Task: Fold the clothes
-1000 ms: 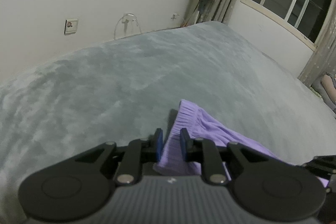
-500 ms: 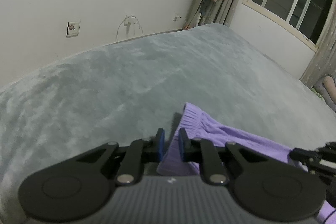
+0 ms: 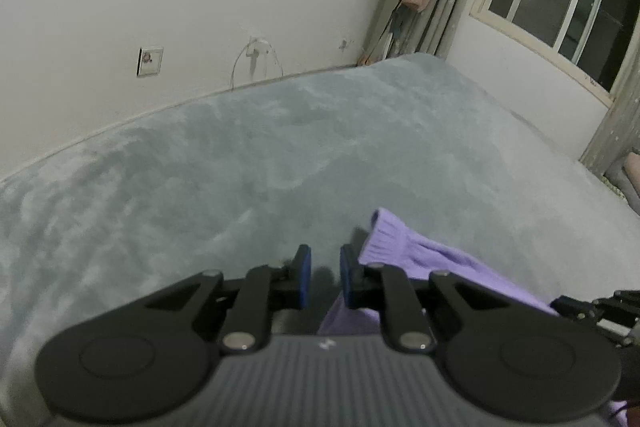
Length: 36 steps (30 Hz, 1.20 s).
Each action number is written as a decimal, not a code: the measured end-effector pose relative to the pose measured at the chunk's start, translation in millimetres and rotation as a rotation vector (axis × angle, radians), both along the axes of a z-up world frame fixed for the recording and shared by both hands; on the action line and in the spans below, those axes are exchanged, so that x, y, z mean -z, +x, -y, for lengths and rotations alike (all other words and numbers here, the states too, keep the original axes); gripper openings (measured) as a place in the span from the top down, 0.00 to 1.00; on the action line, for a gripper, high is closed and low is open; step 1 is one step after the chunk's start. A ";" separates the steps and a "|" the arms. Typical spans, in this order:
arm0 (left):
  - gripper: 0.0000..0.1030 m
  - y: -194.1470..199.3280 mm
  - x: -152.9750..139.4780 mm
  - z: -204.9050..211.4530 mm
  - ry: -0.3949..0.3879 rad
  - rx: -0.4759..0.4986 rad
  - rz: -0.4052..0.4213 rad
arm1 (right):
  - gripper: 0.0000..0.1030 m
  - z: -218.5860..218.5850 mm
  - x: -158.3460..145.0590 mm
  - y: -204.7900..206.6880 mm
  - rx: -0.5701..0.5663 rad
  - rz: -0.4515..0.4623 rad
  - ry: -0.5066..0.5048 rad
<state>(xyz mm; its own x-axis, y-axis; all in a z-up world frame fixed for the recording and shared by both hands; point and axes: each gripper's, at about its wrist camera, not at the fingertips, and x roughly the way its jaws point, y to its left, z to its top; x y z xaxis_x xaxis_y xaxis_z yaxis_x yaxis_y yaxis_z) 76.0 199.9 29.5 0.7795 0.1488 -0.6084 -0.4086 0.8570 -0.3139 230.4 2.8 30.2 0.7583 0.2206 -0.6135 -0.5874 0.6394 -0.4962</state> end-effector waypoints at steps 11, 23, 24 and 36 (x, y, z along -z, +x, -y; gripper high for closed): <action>0.87 -12.4 -17.2 -1.6 -0.043 -0.018 0.067 | 0.64 -2.1 -38.9 -84.6 -0.248 -0.130 0.231; 0.79 -8.5 -20.7 10.6 -0.079 0.016 0.033 | 0.52 70.4 -50.5 -116.3 -0.049 -0.355 0.483; 0.79 -8.1 -20.4 11.5 -0.069 0.012 0.033 | 0.52 71.7 -50.1 -124.9 -0.051 -0.351 0.473; 0.70 -30.3 0.7 7.1 -0.094 -0.033 -0.015 | 0.52 30.6 -18.8 -180.3 -0.159 -0.223 0.253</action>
